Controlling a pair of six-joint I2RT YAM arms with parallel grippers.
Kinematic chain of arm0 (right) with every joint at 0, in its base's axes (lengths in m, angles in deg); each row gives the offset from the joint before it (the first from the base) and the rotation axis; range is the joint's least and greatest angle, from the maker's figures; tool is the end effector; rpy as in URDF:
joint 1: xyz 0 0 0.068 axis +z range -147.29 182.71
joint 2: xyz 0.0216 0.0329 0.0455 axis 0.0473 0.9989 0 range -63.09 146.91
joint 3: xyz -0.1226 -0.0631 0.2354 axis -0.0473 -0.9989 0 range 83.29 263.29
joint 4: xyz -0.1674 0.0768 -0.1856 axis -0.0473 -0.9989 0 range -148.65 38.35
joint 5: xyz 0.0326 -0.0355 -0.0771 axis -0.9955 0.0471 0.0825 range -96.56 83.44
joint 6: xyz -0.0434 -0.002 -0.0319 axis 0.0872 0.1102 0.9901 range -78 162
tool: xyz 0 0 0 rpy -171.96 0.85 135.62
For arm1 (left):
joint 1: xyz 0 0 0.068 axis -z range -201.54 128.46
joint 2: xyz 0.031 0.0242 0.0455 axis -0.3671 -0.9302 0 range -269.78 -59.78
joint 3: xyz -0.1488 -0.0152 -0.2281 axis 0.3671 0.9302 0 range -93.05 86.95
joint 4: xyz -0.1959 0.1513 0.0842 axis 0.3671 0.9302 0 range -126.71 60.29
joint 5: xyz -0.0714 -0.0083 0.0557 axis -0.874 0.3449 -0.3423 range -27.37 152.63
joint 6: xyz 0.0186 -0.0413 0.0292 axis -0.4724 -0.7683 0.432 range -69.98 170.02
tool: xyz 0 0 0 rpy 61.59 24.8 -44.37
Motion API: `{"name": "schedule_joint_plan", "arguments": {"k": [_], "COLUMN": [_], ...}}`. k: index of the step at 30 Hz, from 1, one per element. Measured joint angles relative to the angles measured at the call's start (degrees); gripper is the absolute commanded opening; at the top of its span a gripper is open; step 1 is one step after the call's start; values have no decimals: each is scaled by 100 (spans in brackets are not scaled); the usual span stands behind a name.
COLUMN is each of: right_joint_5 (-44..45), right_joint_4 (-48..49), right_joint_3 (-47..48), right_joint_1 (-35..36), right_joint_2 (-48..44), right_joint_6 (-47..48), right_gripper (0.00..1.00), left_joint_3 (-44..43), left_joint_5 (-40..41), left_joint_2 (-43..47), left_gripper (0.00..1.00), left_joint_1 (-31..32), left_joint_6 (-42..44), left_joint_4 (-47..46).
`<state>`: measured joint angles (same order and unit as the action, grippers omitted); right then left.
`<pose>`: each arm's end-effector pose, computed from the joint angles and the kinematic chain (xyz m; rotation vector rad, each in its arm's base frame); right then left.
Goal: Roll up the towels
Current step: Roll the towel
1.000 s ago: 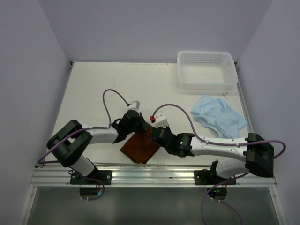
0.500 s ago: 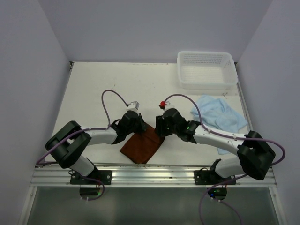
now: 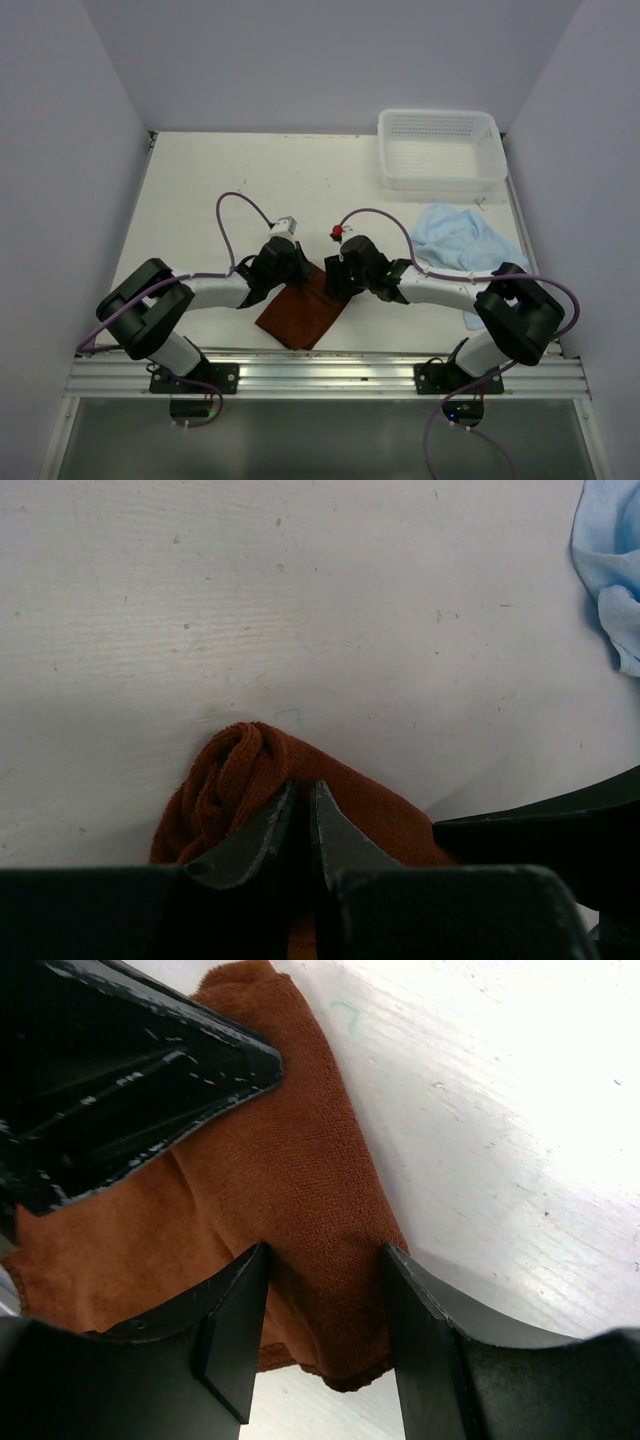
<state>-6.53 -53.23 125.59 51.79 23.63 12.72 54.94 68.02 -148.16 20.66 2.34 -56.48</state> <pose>0.1953 0.2252 0.1695 -0.4249 2.4362 0.6306 0.2141 -0.1896 0.1414 -0.1654 2.3092 -0.7452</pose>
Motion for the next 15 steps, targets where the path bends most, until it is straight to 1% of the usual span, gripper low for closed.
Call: {"name": "schedule_joint_plan", "arguments": {"k": [6, 7, 9, 10, 13, 14, 15], "right_joint_5": [61, 79, 136, 173, 363, 463, 557], "right_joint_4": [256, 278, 315, 334, 385, 396, 404], "right_joint_3": [-214, -216, -216, -216, -216, -216, -214], "right_joint_1": [2, 4, 33, 50, 197, 271, 356], "right_joint_2": [13, 31, 81, 105, 138, 140, 142], "right_joint_6": [92, 118, 173, 195, 286, 328, 369], "right_gripper": [46, 42, 38, 33, 22, 15, 11], "left_joint_3": [7, 7, 7, 4, 0, -9, -33], "left_joint_5": [0, 0, 0, 0, 17, 26, 39], "left_joint_2": [26, 26, 26, 26, 28, 28, 28], "left_gripper": [14, 14, 14, 14, 14, 14, 14], "left_joint_1": [2, 4, 11, 11, 22, 22, 22], "left_joint_6": [-28, -31, -31, -31, -31, -28, -24], "left_joint_4": [2, 4, 9, 11, 26, 42, 85]}}
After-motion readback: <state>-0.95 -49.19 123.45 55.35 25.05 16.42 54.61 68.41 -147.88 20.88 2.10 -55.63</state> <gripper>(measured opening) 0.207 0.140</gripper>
